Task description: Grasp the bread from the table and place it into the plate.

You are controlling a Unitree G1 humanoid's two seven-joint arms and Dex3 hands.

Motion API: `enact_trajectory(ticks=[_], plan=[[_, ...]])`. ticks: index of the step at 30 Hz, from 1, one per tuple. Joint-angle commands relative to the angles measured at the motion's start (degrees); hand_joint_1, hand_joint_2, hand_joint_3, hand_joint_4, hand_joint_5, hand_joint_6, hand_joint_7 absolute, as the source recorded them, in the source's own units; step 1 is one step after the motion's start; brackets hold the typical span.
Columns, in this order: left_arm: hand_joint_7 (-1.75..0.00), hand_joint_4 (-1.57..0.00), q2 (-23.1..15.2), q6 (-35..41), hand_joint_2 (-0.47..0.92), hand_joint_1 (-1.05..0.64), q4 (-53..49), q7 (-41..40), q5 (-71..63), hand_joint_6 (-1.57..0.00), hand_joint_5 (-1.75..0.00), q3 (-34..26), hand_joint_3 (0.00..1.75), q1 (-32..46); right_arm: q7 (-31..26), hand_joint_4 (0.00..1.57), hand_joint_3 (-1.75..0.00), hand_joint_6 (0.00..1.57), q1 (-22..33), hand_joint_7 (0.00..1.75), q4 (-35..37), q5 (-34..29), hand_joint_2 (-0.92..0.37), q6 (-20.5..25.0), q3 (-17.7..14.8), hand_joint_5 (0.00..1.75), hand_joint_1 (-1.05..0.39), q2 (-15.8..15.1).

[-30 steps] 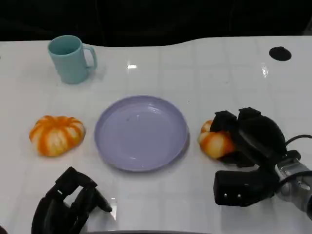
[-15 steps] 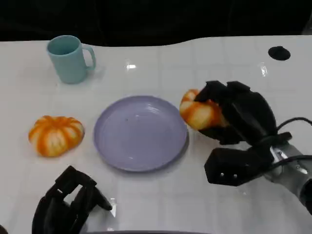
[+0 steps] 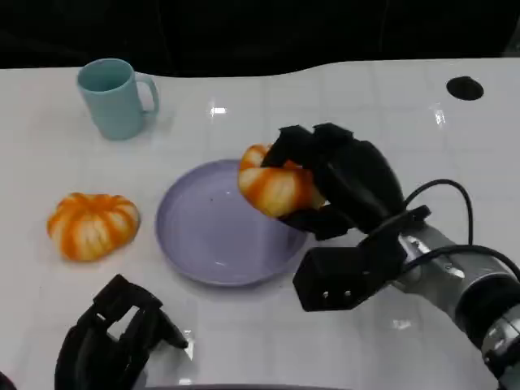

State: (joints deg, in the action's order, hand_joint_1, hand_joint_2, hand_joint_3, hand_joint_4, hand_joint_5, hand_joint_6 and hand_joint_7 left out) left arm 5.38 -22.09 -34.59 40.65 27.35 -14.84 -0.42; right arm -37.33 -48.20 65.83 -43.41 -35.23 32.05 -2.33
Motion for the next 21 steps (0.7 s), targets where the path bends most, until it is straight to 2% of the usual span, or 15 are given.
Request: enact_trajectory(ticks=[1,5,7,9,13,14,16,17,18,19,20,21], plan=[[-1.50,-0.59,-0.7,-0.1,0.92,-0.51,0.9,-0.2,0.0,-0.49,-1.75,-0.2,0.28,0.9,0.8,0.84,-1.05,0.65,-3.2,1.73,1.7,-0.8,-0.54,2.4,1.0,1.75,-0.15,2.6],[-1.51,-0.59,-0.8,-0.1,0.92,-0.51,1.1,-0.1,0.0,-0.49,-1.75,-0.1,0.28,1.2,2.1,0.83,-0.97,0.62,-5.5,1.75,4.1,-2.4,-0.58,6.3,2.7,1.75,-0.13,4.9],[-1.51,-0.59,-0.7,-0.1,0.92,-0.51,1.3,-0.1,0.0,-0.48,-1.75,-0.1,0.28,1.3,2.6,0.82,-0.86,0.60,-6.4,1.74,5.0,-3.1,-0.63,8.1,3.6,1.75,-0.14,5.7],[-1.51,-0.59,-0.7,-0.6,0.92,-0.51,1.2,-0.3,-0.3,-0.48,-1.75,0.0,0.28,1.3,2.8,0.81,-0.65,0.58,-7.3,1.72,5.9,-4.0,-0.73,10.1,4.6,1.75,-0.17,6.7],[-1.50,-0.59,-0.6,-0.4,0.92,-0.51,1.4,-0.3,-0.3,-0.49,-1.75,0.2,0.28,1.4,2.4,0.84,-0.55,0.61,-7.8,1.68,6.8,-4.1,-0.76,12.0,5.5,1.75,-0.17,8.1],[-1.50,-0.59,-0.6,0.0,0.92,-0.51,1.8,-0.6,-0.3,-0.49,-1.75,0.3,0.28,1.6,2.9,0.83,-0.45,0.66,-7.8,1.49,7.0,-3.9,-0.78,12.2,5.4,1.75,-0.17,8.5],[-1.48,-0.59,-0.4,0.2,0.92,-0.51,2.0,-0.6,-0.1,-0.49,-1.75,0.3,0.27,1.7,3.6,0.80,-0.21,0.85,-7.7,0.90,7.3,-3.8,-0.88,12.6,5.5,1.73,-0.21,8.9],[-1.48,-0.58,-0.4,-0.1,0.92,-0.51,1.8,-0.3,-0.1,-0.49,-1.75,0.2,0.28,1.6,4.8,0.72,-0.16,0.88,-7.8,0.65,7.4,-4.1,-0.90,13.2,5.8,1.58,-0.24,9.0],[-1.48,-0.58,-0.5,-0.4,0.92,-0.51,1.4,0.0,-0.1,-0.49,-1.75,0.2,0.28,1.5,6.6,0.68,-0.16,0.86,-8.1,0.50,7.5,-4.2,-0.91,14.0,6.0,1.40,-0.27,9.1],[-1.48,-0.59,-0.6,-0.5,0.92,-0.51,1.3,0.1,-0.1,-0.49,-1.75,0.2,0.28,1.4,7.8,0.64,-0.17,0.82,-8.2,0.36,7.5,-4.2,-0.92,14.3,6.2,1.13,-0.31,9.1],[-1.48,-0.59,-0.6,-0.5,0.92,-0.51,1.3,0.3,0.0,-0.49,-1.75,0.1,0.28,1.3,8.7,0.59,-0.18,0.72,-8.3,0.18,7.5,-4.1,-0.92,14.5,6.4,0.75,-0.39,9.1],[-1.48,-0.59,-0.6,-0.3,0.92,-0.51,1.3,0.4,0.1,-0.49,-1.75,0.1,0.28,1.3,9.7,0.59,-0.19,0.68,-8.4,0.11,7.5,-4.1,-0.92,14.6,6.6,0.56,-0.42,9.1]])
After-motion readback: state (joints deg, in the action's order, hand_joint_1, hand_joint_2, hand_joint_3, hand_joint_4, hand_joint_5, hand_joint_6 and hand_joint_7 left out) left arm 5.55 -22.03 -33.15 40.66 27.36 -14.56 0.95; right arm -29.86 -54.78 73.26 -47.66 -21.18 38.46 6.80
